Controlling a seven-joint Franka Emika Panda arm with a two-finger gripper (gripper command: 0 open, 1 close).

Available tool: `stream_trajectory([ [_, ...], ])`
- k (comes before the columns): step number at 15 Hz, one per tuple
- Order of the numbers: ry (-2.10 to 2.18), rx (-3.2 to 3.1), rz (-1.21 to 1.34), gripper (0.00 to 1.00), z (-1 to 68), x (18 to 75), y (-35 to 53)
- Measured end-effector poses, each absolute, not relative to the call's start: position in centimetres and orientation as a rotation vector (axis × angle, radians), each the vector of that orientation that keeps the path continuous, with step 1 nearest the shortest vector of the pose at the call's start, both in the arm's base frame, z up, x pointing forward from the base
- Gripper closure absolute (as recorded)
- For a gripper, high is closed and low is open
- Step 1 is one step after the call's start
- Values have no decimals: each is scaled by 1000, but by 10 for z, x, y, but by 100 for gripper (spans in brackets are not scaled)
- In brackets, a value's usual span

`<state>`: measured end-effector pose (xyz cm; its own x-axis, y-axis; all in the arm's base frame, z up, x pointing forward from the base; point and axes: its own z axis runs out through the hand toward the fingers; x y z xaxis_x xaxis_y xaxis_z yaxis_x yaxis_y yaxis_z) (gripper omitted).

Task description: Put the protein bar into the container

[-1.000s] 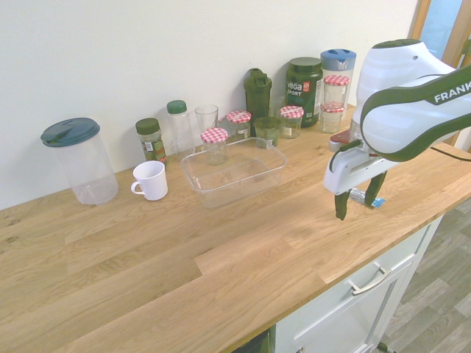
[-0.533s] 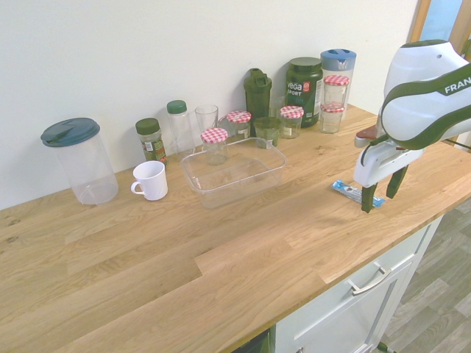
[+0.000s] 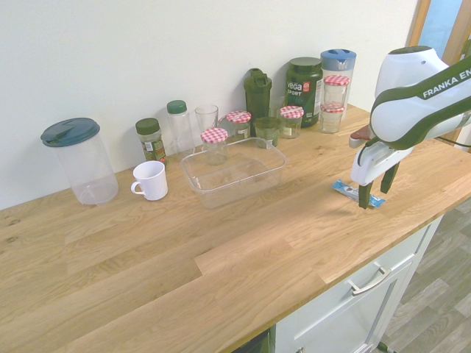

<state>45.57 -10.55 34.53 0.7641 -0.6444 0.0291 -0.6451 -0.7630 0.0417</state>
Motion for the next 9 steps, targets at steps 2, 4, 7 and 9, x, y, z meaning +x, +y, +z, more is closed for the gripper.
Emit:
stream_trajectory([
  [2, -1054, 2906, 11, 100, 342, 460, -108],
  [4, -1034, 2912, 5, 100, 340, 463, -110],
  [7, -1012, 2922, -7, 100, 335, 466, -111],
  [9, -1002, 2926, 3, 100, 331, 469, -110],
])
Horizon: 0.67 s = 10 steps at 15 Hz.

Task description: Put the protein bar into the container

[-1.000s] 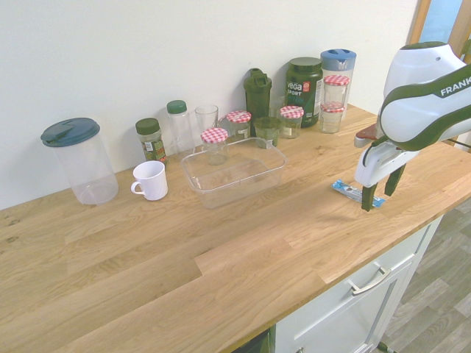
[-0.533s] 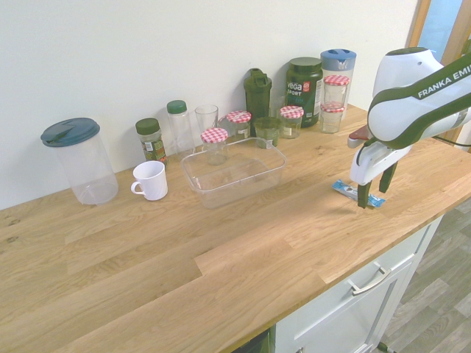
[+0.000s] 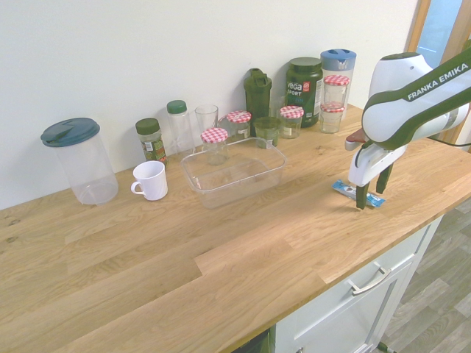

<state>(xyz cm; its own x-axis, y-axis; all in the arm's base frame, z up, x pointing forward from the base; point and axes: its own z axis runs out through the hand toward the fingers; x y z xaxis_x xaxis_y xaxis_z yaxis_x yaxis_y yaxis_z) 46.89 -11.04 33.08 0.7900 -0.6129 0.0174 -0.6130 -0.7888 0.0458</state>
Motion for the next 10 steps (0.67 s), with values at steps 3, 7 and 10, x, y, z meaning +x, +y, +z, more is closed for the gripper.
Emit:
stream_trajectory([
  [3, -997, 2928, 18, 100, 330, 476, -111],
  [7, -980, 2931, 33, 100, 331, 495, -110],
  [10, -960, 2936, 29, 100, 331, 497, -104],
])
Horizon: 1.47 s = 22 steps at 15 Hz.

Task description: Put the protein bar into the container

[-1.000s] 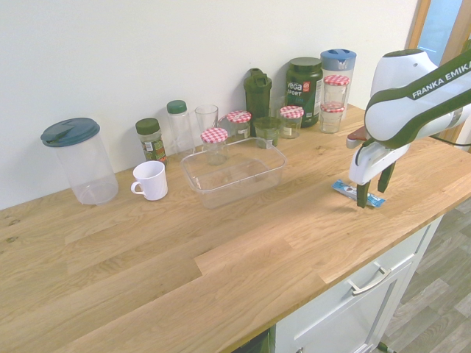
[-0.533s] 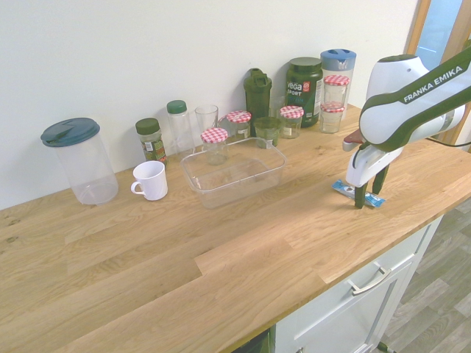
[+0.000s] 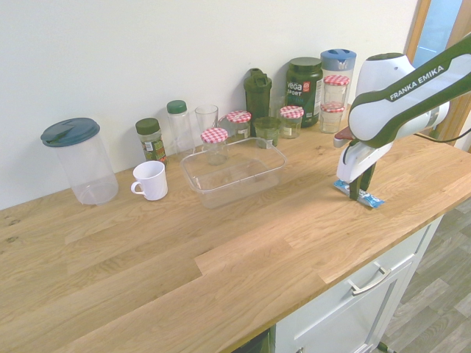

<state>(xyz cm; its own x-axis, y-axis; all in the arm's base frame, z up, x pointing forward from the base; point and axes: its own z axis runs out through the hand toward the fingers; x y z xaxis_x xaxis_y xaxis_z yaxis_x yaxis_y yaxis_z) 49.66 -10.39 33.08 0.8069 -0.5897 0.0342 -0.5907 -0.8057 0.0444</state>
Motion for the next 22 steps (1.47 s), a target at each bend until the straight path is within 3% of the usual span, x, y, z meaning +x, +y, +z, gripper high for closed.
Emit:
stream_trajectory([
  [11, -938, 2927, 36, 100, 335, 499, -69],
  [22, -1049, 2928, 193, 100, 474, 498, 97],
])
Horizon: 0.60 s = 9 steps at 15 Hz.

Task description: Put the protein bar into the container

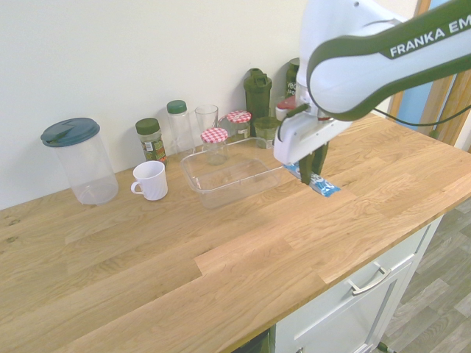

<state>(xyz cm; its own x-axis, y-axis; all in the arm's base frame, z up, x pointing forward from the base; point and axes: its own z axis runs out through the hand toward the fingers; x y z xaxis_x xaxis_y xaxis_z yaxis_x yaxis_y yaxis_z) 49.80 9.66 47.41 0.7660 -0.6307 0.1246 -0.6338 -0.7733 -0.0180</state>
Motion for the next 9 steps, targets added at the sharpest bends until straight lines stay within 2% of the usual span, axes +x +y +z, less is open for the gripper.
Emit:
stream_trajectory([
  [9, -1171, 2896, 149, 100, 493, 570, 147],
])
